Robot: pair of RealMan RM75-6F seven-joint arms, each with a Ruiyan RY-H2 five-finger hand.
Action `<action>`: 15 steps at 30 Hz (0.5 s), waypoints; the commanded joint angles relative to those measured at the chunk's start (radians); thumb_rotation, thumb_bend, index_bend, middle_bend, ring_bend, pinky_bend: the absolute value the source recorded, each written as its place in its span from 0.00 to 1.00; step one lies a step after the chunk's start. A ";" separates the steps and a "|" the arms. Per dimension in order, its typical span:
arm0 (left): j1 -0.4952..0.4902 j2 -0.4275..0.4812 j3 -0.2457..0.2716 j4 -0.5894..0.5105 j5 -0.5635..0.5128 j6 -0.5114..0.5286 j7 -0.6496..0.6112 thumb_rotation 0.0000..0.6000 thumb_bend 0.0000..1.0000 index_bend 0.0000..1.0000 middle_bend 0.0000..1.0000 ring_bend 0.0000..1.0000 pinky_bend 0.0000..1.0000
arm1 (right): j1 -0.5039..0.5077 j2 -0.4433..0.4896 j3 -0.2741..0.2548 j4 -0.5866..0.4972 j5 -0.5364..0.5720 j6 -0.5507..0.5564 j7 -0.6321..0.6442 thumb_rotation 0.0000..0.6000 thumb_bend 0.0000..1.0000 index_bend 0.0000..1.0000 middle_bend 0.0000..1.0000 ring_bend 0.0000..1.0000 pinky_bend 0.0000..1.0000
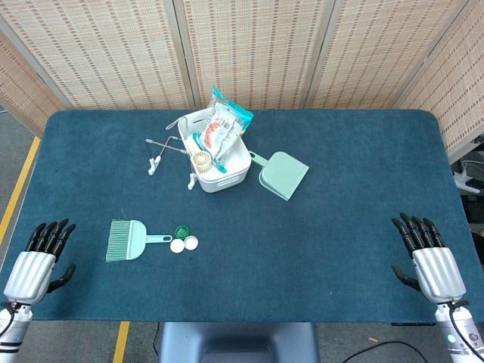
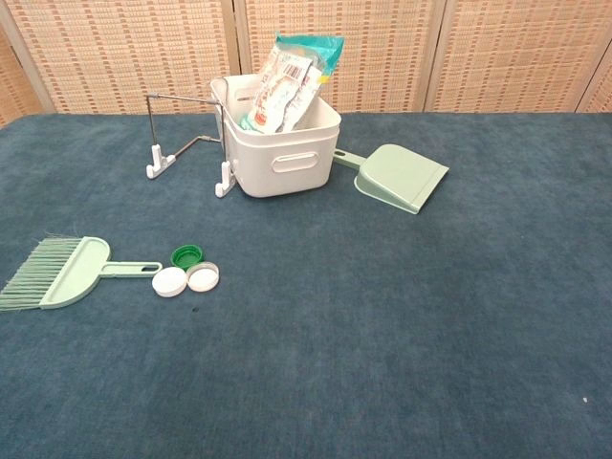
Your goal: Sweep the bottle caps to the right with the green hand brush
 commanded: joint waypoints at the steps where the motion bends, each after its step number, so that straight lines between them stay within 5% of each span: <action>1: -0.002 -0.002 0.004 0.003 0.000 -0.009 0.000 1.00 0.35 0.00 0.00 0.00 0.04 | 0.001 0.000 0.000 -0.001 0.000 -0.001 0.000 1.00 0.22 0.00 0.00 0.00 0.00; 11: -0.058 -0.048 0.027 -0.004 0.045 -0.091 0.061 1.00 0.35 0.00 0.00 0.00 0.06 | -0.018 0.016 -0.004 -0.008 -0.010 0.033 0.003 1.00 0.22 0.00 0.00 0.00 0.00; 15: -0.108 -0.105 0.012 -0.007 0.043 -0.162 0.176 1.00 0.36 0.00 0.03 0.08 0.27 | -0.021 0.018 -0.002 -0.009 -0.014 0.041 0.004 1.00 0.22 0.00 0.00 0.00 0.00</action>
